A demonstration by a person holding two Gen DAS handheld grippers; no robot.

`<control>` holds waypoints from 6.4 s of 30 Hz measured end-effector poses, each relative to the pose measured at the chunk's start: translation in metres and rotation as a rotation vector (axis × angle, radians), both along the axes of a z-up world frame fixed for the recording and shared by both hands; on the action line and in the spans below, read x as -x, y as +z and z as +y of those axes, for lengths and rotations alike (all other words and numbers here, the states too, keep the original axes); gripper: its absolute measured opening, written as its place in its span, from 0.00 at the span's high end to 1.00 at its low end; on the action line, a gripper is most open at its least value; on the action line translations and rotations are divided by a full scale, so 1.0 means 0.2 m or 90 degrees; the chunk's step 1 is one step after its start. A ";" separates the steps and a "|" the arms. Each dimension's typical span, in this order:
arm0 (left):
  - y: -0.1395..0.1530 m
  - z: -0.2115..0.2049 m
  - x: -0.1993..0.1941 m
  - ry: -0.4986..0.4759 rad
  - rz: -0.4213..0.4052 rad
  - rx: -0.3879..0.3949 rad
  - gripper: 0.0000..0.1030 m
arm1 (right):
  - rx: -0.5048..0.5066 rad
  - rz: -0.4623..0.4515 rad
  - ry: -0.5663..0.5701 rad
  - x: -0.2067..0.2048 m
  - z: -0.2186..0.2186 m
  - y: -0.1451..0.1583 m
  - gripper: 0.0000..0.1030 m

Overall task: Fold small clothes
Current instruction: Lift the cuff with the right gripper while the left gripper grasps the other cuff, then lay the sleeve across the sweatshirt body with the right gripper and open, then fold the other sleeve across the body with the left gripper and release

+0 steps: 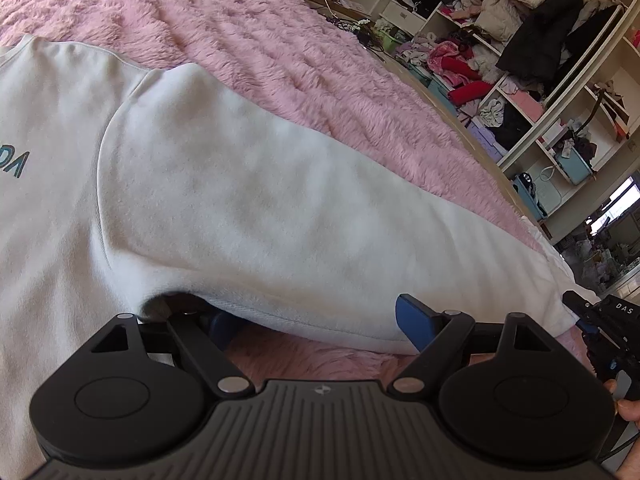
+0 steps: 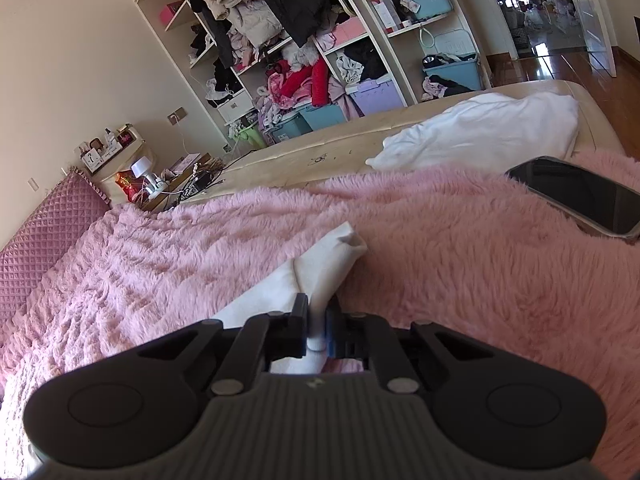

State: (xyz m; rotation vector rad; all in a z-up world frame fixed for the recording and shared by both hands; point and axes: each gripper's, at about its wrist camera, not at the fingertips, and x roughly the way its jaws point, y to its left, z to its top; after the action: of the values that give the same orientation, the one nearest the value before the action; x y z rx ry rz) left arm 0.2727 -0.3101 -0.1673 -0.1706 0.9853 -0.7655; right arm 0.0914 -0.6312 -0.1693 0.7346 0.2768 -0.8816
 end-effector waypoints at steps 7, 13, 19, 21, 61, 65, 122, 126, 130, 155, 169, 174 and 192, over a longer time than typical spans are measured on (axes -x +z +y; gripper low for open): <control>0.18 0.18 -0.01 0.015 -0.021 0.026 0.06 | 0.046 -0.036 0.053 -0.09 0.13 0.25 0.97; 0.33 0.64 0.04 0.070 -0.050 0.035 0.06 | 0.085 -0.096 0.143 -0.31 0.48 0.53 0.97; 0.38 1.24 0.08 0.175 -0.053 0.037 0.06 | 0.114 -0.154 0.285 -0.62 1.07 0.74 0.97; 0.38 1.42 0.10 0.212 -0.048 0.040 0.06 | 0.109 -0.172 0.347 -0.74 1.32 0.78 0.97; -0.17 2.09 -0.20 0.479 0.046 0.351 0.06 | 0.387 0.238 0.531 -0.68 1.82 0.05 0.45; -0.18 2.07 -0.27 0.470 0.044 0.363 0.41 | 0.452 0.350 0.541 -0.73 1.85 -0.08 0.47; -0.07 2.24 -0.25 0.519 -0.058 0.229 0.93 | 0.579 0.443 0.419 -0.93 1.83 -0.16 0.70; 0.08 2.32 -0.10 0.506 -0.097 0.227 0.82 | 0.560 0.449 0.421 -0.82 1.88 -0.08 0.70; 0.21 2.48 0.10 0.514 -0.125 0.208 0.78 | 0.532 0.397 0.455 -0.72 1.99 0.04 0.70; -0.11 3.63 0.79 1.017 -0.113 0.370 0.39 | 0.573 0.180 0.809 -0.67 3.29 0.19 0.61; 0.07 3.57 0.75 0.984 -0.164 0.389 0.91 | 0.557 0.197 0.780 -0.62 3.07 0.22 0.55; 0.29 3.39 0.64 0.883 -0.229 0.426 0.91 | 0.538 0.195 0.745 -0.59 2.89 0.27 0.53; 0.47 2.01 0.03 0.452 -0.184 0.523 0.91 | 0.449 0.246 0.614 -0.46 2.15 0.23 0.53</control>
State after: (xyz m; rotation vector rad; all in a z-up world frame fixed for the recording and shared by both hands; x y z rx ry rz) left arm 0.2671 0.0914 -0.0729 -1.0339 0.2393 -0.4684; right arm 0.1827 -0.2003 -0.1236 -0.2594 0.5596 -0.1369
